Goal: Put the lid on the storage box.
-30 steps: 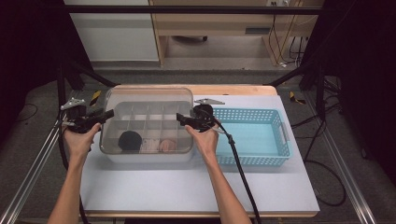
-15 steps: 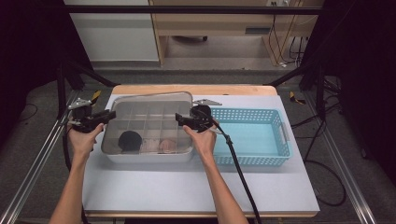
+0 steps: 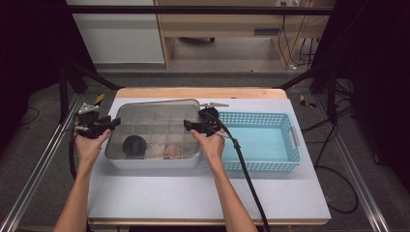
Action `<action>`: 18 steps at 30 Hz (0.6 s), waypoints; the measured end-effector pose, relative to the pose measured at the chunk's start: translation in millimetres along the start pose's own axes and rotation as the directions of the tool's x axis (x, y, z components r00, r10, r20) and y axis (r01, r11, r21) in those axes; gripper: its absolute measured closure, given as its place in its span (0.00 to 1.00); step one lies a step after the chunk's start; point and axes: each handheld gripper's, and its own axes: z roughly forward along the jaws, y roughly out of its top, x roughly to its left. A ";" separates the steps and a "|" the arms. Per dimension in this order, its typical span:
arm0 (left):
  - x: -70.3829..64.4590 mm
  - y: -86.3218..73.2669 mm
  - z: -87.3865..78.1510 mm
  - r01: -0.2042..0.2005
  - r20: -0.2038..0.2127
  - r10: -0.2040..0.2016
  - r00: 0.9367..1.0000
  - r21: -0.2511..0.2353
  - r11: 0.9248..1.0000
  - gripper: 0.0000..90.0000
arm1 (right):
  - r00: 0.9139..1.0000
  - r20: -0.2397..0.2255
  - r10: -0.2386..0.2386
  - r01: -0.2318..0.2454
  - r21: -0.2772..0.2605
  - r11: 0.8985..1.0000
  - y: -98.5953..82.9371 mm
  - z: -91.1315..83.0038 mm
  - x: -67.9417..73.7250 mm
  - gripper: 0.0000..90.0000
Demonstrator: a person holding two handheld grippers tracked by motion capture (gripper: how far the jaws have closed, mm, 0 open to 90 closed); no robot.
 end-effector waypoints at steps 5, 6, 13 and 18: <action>-0.3 -4.9 4.4 -0.014 -0.025 0.015 1.000 0.033 0.999 0.59 | 1.000 -0.002 -0.004 0.004 0.028 1.000 0.5 2.1 0.4 0.32; -0.2 -5.4 4.2 -0.013 -0.022 0.014 1.000 0.030 0.999 0.59 | 1.000 -0.002 -0.012 0.012 0.037 0.999 0.7 3.0 0.3 0.30; 1.7 -7.1 2.8 -0.013 -0.021 0.014 1.000 0.037 0.999 0.59 | 0.997 0.054 -0.048 0.047 0.014 0.999 0.6 -0.2 2.0 0.29; 0.9 -6.8 2.4 -0.015 -0.026 0.016 1.000 0.037 0.999 0.58 | 0.996 0.062 -0.069 0.070 -0.016 0.997 -0.5 -6.0 0.4 0.29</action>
